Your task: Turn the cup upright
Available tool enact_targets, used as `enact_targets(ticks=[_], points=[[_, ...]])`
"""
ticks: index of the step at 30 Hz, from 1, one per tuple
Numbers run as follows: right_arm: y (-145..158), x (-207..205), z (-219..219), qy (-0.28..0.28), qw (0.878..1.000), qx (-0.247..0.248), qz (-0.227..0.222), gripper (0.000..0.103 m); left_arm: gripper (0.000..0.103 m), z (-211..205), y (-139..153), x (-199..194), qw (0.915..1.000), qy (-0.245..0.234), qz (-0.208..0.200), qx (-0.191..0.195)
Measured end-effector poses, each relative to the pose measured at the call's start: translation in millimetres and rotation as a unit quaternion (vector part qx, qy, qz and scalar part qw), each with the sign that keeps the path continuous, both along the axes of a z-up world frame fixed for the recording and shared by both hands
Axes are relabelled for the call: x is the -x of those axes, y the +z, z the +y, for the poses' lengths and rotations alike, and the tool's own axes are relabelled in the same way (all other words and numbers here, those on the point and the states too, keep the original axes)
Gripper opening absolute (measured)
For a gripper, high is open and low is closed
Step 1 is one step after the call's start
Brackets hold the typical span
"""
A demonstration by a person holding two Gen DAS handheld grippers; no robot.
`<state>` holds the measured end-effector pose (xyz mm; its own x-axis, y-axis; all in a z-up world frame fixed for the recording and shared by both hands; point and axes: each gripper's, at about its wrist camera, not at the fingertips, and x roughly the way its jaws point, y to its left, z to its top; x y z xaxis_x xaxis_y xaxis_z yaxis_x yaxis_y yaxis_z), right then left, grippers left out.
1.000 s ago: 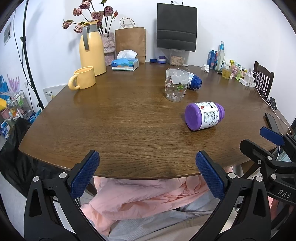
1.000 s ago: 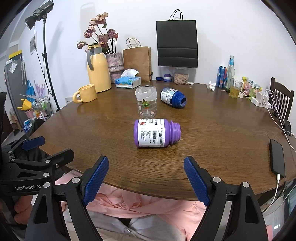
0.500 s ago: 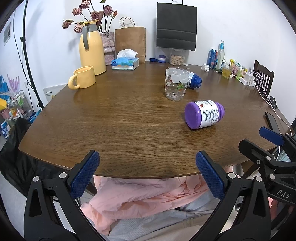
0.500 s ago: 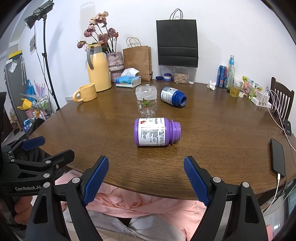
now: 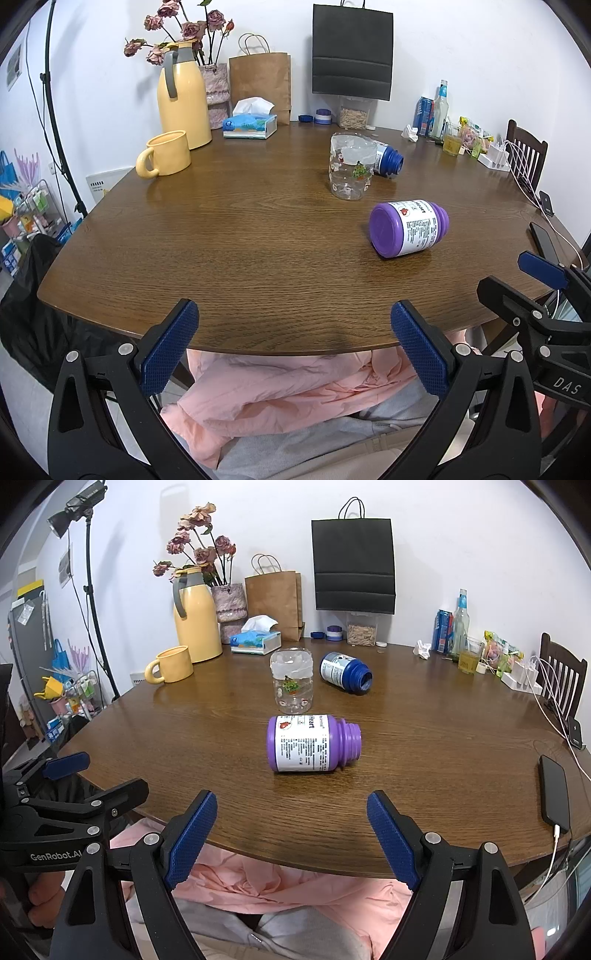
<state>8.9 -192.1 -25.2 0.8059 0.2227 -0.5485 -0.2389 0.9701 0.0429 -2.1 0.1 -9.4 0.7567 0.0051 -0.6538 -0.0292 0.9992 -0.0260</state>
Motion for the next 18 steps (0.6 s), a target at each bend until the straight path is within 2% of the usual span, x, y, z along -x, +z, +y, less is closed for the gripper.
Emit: enact_targets(ticks=[18], points=[[-1.4, -1.2, 1.2, 0.000, 1.000, 0.001, -0.001, 0.087, 0.103, -1.4, -3.5, 0.7, 1.0000, 0.000, 0.002, -0.001]])
